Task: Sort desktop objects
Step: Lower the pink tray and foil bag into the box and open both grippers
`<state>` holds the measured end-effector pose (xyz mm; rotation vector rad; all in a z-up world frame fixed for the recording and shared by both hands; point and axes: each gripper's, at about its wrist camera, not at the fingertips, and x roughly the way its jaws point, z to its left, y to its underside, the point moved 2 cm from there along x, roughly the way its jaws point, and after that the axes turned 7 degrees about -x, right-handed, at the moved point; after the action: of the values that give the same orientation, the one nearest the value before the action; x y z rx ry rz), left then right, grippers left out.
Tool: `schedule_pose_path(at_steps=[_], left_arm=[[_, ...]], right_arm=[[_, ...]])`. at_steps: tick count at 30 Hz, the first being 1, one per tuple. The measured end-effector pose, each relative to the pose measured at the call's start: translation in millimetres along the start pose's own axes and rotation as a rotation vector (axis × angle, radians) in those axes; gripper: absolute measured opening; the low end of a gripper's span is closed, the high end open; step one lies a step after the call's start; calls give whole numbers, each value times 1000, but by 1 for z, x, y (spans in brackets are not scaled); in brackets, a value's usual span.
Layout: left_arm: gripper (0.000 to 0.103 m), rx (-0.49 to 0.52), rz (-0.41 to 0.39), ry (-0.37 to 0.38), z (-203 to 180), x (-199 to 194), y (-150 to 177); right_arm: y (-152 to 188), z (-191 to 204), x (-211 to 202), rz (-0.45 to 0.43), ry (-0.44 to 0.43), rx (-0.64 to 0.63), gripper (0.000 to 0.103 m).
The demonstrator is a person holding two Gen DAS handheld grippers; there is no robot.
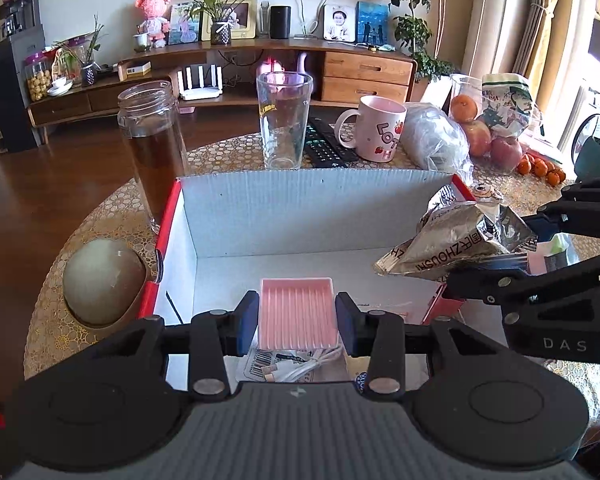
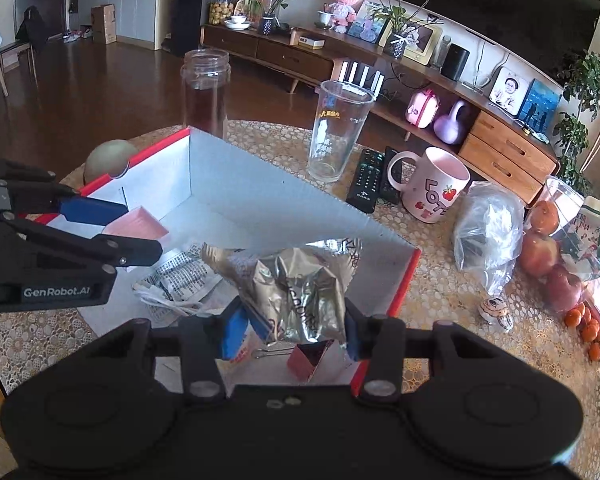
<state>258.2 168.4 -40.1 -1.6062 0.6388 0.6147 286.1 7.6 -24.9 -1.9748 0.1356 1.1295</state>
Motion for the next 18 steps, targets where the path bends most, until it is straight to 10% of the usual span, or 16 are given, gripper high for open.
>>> schedule_pose_path(at_steps=[18], left_arm=[[40, 9, 142, -47, 18, 56, 1]], right_arm=[[-10, 12, 66, 101, -25, -12, 47]])
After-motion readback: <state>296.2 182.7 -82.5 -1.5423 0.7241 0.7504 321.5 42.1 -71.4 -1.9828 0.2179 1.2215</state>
